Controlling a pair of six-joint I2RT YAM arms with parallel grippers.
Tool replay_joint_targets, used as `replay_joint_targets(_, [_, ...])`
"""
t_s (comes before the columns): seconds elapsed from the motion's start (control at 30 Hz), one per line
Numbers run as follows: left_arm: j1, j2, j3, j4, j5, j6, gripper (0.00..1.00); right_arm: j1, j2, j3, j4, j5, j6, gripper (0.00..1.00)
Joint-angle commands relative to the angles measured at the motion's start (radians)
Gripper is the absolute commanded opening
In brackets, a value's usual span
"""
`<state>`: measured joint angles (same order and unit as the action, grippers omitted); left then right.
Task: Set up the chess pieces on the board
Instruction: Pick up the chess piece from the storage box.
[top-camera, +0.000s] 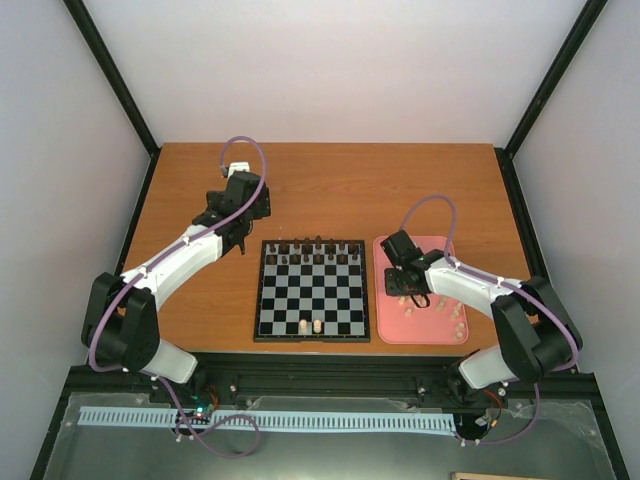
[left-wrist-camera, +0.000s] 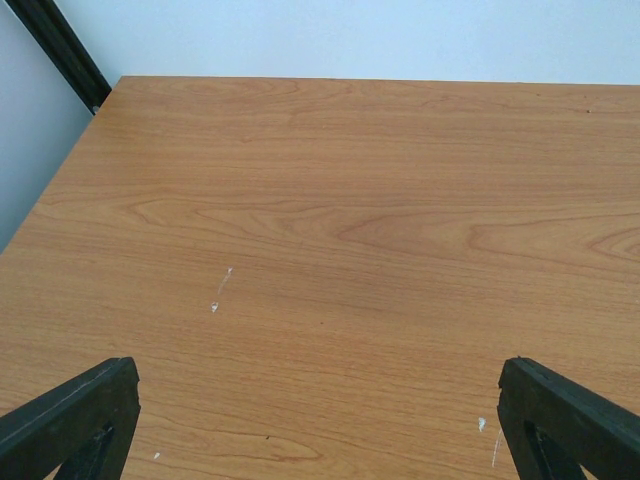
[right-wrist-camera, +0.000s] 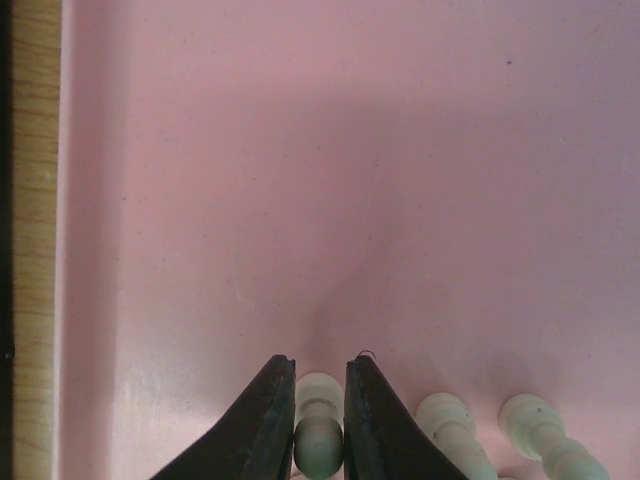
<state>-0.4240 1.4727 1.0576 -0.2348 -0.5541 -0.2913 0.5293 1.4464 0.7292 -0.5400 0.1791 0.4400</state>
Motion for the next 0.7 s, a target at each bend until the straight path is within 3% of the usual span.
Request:
replay_joint_targets(0.0, [-0.007, 0.009, 0.042, 0.006, -0.012, 0.011, 1.0, -0.011, 0.005, -0.006, 0.018, 0.007, -0.009, 0.14])
replay_joint_targets(0.13, [-0.007, 0.009, 0.044, 0.004, -0.012, 0.011, 1.0, -0.011, -0.008, -0.003, 0.012, 0.008, -0.009, 0.07])
replay_joint_targets(0.37, [-0.007, -0.002, 0.041, 0.0, -0.012, 0.01, 1.0, 0.0, -0.113, 0.09, -0.094, -0.021, -0.017, 0.04])
replay_joint_targets(0.5, [-0.007, -0.008, 0.041, 0.0, -0.007, 0.008, 1.0, 0.088, -0.125, 0.197, -0.145, -0.04, -0.015, 0.04])
replay_joint_targets(0.67, [-0.007, -0.03, 0.034, -0.002, -0.006, 0.005, 1.0, 0.293, 0.029, 0.378, -0.161, -0.05, -0.021, 0.04])
